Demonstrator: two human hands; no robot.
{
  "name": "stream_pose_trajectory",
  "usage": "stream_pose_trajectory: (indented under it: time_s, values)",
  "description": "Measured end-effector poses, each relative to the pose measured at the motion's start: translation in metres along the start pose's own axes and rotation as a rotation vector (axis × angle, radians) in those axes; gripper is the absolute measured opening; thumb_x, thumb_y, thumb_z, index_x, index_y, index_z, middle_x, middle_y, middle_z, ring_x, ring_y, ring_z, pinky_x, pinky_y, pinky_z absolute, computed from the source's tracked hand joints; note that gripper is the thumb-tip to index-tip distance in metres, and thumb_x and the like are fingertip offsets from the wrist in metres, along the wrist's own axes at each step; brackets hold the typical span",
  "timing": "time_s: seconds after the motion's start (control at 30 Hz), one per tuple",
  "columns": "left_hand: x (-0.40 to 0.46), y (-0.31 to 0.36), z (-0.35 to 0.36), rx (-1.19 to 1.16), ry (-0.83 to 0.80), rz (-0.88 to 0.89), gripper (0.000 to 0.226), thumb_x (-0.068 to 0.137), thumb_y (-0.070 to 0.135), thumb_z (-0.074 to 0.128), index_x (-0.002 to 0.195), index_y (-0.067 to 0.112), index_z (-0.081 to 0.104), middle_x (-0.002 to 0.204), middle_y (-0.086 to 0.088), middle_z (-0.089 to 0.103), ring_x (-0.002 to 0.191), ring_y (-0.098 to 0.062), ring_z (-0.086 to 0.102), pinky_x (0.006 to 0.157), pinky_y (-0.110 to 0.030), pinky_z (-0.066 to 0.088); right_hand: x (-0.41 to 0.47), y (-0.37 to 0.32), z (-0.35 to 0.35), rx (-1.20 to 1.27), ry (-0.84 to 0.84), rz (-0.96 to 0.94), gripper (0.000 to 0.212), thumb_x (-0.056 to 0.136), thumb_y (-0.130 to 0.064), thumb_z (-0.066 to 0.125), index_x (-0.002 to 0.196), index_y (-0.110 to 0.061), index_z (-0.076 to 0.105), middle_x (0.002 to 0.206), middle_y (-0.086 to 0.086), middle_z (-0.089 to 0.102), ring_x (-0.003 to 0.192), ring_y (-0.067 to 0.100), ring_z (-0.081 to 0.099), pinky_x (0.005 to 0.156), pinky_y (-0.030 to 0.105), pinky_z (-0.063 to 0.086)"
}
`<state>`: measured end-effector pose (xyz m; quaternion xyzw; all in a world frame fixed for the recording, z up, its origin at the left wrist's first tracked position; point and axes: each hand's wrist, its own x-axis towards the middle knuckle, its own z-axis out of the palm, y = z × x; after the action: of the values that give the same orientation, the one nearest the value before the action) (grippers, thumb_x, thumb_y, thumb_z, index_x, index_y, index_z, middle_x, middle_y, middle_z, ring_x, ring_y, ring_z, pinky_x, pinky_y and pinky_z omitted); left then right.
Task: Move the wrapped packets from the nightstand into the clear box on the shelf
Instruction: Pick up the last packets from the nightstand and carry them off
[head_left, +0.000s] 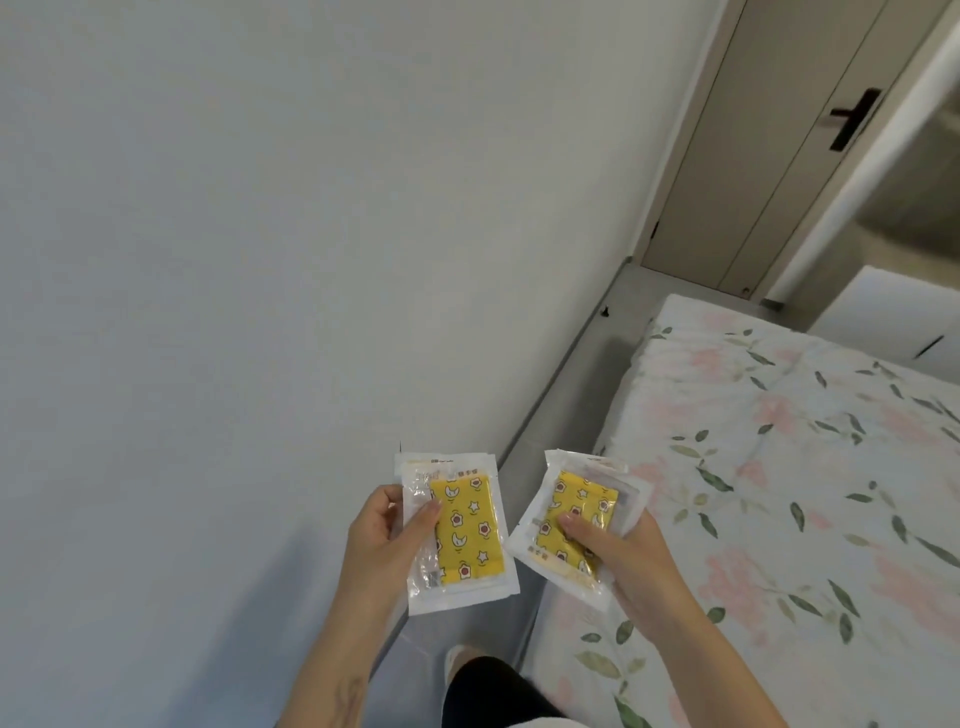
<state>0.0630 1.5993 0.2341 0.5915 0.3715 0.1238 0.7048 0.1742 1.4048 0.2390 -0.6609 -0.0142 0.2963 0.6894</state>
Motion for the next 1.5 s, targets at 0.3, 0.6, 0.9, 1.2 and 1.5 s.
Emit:
stream_pose_trajectory:
  time_s: [0.3,0.6,0.9,1.2,1.5]
  values:
    - [0.096,0.024,0.025,-0.055,-0.076,-0.05,0.06,0.081,0.017,0.072,0.128,0.038,0.042,0.11,-0.004,0.067,0.093,-0.031,0.07,0.08,-0.056,0.056,0.075,-0.014,0.0,0.017,0.154,-0.06,0.094,0.066,0.005,0.081,0.133,-0.039,0.032,0.111,0.007,0.067,0.095,0.026,0.071,0.079,0.048,0.059]
    - [0.239,0.058,0.121,0.069,-0.238,-0.13,0.023,0.084,0.022,0.069,0.106,0.021,0.065,0.098,-0.006,0.075,0.085,-0.028,0.073,0.077,-0.053,0.058,0.207,-0.056,-0.052,0.061,0.257,0.029,0.052,0.065,-0.005,0.081,0.113,-0.011,0.062,0.095,0.008,0.076,0.086,0.027,0.074,0.071,0.041,0.061]
    - [0.403,0.134,0.287,0.093,-0.354,-0.136,0.026,0.084,0.022,0.069,0.109,0.021,0.064,0.1,-0.008,0.074,0.088,-0.029,0.073,0.079,-0.055,0.057,0.376,-0.157,-0.141,0.126,0.319,-0.012,0.051,0.068,-0.008,0.08,0.115,-0.014,0.06,0.095,0.007,0.075,0.086,0.026,0.074,0.071,0.04,0.061]
    - [0.512,0.188,0.416,0.132,-0.465,-0.098,0.027,0.084,0.022,0.069,0.111,0.018,0.064,0.102,-0.008,0.074,0.09,-0.029,0.072,0.081,-0.055,0.057,0.487,-0.224,-0.223,0.134,0.418,-0.074,0.05,0.074,-0.006,0.077,0.119,-0.018,0.058,0.102,0.008,0.074,0.09,0.026,0.073,0.077,0.043,0.06]
    - [0.655,0.232,0.541,0.083,-0.475,-0.088,0.018,0.086,0.019,0.067,0.104,0.021,0.065,0.094,-0.003,0.075,0.081,-0.022,0.074,0.063,-0.037,0.06,0.646,-0.288,-0.288,0.148,0.465,-0.093,0.073,0.053,-0.026,0.089,0.119,-0.018,0.058,0.104,0.009,0.073,0.093,0.028,0.072,0.082,0.049,0.058]
